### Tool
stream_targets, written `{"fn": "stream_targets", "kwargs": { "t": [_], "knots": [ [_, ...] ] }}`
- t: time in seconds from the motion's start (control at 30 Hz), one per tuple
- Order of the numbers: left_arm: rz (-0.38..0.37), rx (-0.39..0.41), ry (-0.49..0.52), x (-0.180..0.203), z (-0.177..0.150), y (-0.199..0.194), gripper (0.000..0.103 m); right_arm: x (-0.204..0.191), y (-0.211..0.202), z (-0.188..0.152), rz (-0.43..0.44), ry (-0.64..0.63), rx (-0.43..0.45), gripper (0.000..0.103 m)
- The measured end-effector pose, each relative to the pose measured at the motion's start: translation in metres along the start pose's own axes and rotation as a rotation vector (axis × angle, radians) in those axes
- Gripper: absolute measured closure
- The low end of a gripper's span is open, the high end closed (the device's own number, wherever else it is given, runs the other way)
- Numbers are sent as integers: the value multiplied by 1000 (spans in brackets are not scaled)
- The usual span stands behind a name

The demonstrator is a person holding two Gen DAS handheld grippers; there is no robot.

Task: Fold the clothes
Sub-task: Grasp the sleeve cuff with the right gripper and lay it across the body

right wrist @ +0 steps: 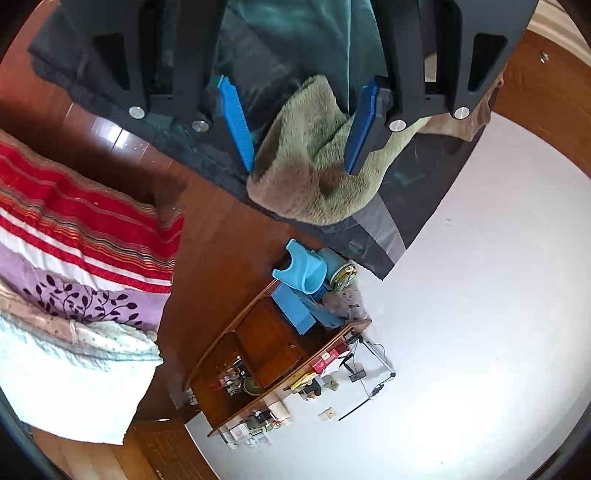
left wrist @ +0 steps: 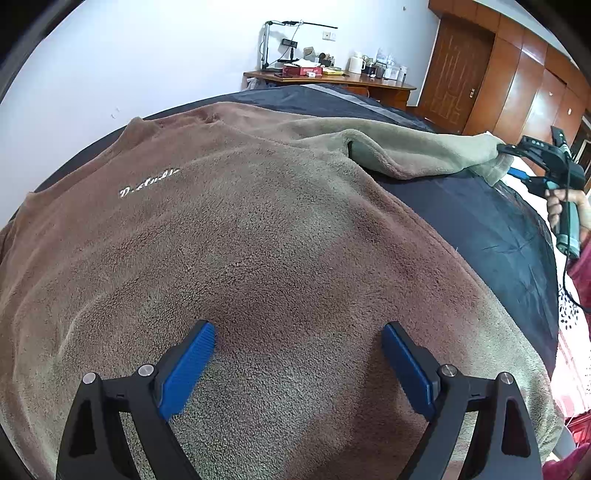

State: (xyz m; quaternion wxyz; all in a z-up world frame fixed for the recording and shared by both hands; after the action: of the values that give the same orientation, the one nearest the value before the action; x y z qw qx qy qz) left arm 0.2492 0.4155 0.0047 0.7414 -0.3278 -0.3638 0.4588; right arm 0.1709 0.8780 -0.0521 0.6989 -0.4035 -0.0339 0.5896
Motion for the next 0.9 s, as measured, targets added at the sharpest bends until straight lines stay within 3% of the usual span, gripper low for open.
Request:
{"fn": "stream_targets", "kwargs": {
  "t": [0.03, 0.1, 0.17, 0.4, 0.57, 0.7, 0.8, 0.9],
  "knots": [
    [2, 1, 3, 0, 0, 0, 11, 1, 4, 1, 7, 6, 1, 48],
    [4, 3, 7, 1, 0, 0, 11, 3, 9, 4, 30, 18, 8, 61],
    [3, 5, 7, 1, 0, 0, 11, 1, 12, 7, 66, 21, 20, 95],
    [5, 8, 11, 1, -1, 1, 11, -44, -24, 12, 121, -133, 108, 97],
    [6, 10, 14, 1, -1, 1, 11, -91, -90, 19, 198, -254, 244, 97],
    [7, 11, 15, 2, -1, 1, 11, -126, -147, 11, 218, -434, 342, 97],
    [5, 11, 17, 1, -1, 1, 11, -153, -172, -13, 246, -617, 346, 97],
    [4, 10, 20, 2, -1, 2, 11, -162, -168, -45, 247, -700, 265, 97]
  ]
}}
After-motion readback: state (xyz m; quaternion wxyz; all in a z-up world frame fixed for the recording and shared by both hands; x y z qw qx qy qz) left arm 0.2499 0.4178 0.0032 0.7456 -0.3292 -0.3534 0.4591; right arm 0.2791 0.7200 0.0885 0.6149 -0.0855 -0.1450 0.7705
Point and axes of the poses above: each gripper's, at about its wrist camera, not at the fingertips, and y roughly the way its jaws point, x to its right, z to its top, the point moved 9 cm from there along y, roughly the way its jaws point, and after that the axes turned 15 degrees about -y, right-handed, at the moved point
